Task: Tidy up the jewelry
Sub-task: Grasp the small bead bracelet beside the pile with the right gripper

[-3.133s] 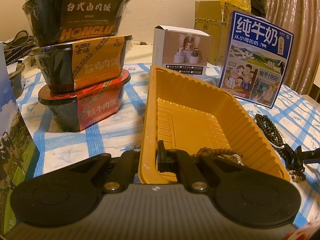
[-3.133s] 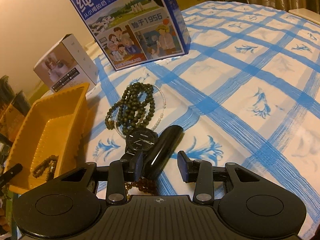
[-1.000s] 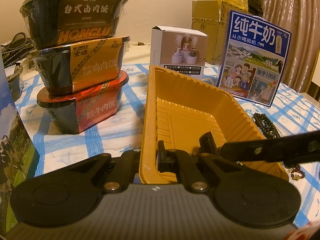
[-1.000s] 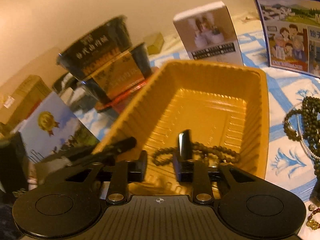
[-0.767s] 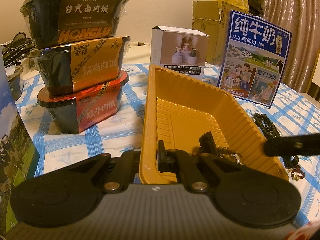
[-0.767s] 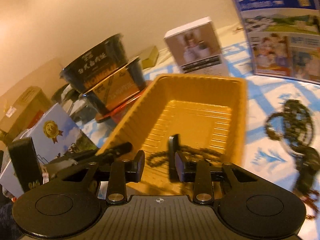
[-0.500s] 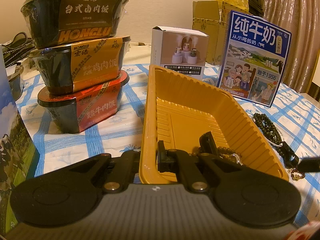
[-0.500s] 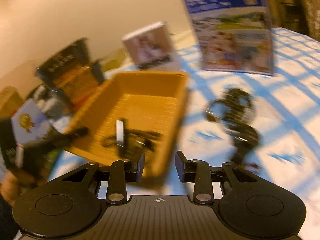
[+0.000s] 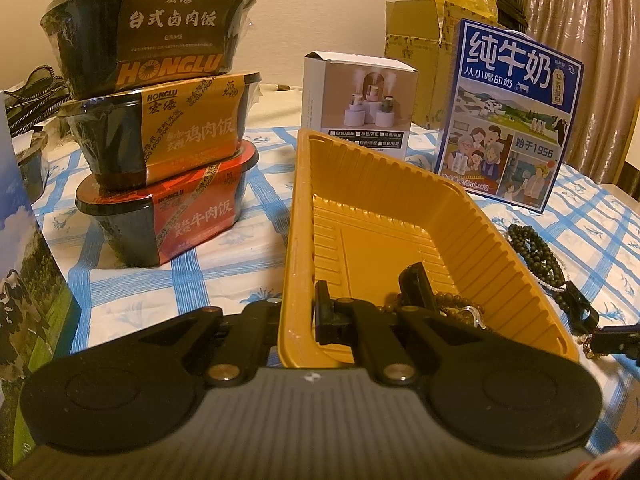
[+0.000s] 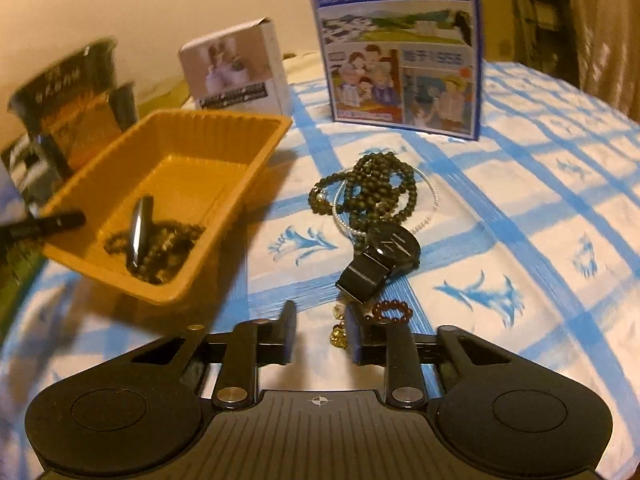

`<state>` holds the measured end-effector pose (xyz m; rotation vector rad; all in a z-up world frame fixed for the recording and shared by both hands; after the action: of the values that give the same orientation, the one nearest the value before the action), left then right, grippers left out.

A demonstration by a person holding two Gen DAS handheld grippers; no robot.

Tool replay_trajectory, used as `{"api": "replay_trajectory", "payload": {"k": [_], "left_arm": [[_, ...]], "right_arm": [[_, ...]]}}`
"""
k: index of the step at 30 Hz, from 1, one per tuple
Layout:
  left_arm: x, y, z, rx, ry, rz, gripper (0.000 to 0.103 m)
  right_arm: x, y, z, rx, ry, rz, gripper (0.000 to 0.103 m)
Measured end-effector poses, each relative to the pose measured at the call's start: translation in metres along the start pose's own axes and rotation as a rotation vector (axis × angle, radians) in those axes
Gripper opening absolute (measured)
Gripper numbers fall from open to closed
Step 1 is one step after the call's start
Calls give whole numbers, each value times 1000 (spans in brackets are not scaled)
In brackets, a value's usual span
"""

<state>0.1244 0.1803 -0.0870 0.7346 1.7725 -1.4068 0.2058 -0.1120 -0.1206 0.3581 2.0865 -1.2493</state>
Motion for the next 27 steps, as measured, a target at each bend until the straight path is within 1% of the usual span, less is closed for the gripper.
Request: {"api": "replay_trajectory", "payload": {"k": [5, 12, 14, 17, 19, 22, 27], "left_arm": [[0, 0, 0, 1, -1, 0, 3], [1, 0, 1, 0, -1, 0, 3], [0, 0, 1, 1, -2, 0, 3], [0, 0, 1, 1, -1, 0, 3], [1, 0, 1, 1, -2, 0, 3], [1, 0, 1, 1, -5, 0, 3], [1, 1, 1, 1, -5, -2, 3]], "right_arm": [[2, 15, -3, 51, -89, -1, 18], [6, 28, -8, 77, -192, -3, 18], [7, 32, -7, 88, -196, -17, 18], [7, 31, -6, 84, -205, -13, 18], [8, 30, -6, 82, -209, -13, 15], [8, 31, -8, 76, -220, -22, 8], [9, 29, -13, 95, -249, -6, 7]]}}
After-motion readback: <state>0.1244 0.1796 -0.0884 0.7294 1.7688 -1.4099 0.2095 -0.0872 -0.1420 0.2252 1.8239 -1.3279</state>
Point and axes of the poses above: each gripper's, at about its wrist camera, not at the fingertips, and y roughly the way its jaws point, z to its right, x to its underside, the point moved 3 cm from there along y, roughly the way its jaws point, and after that the axes turned 12 degrees about y, right-handed, at the moved point
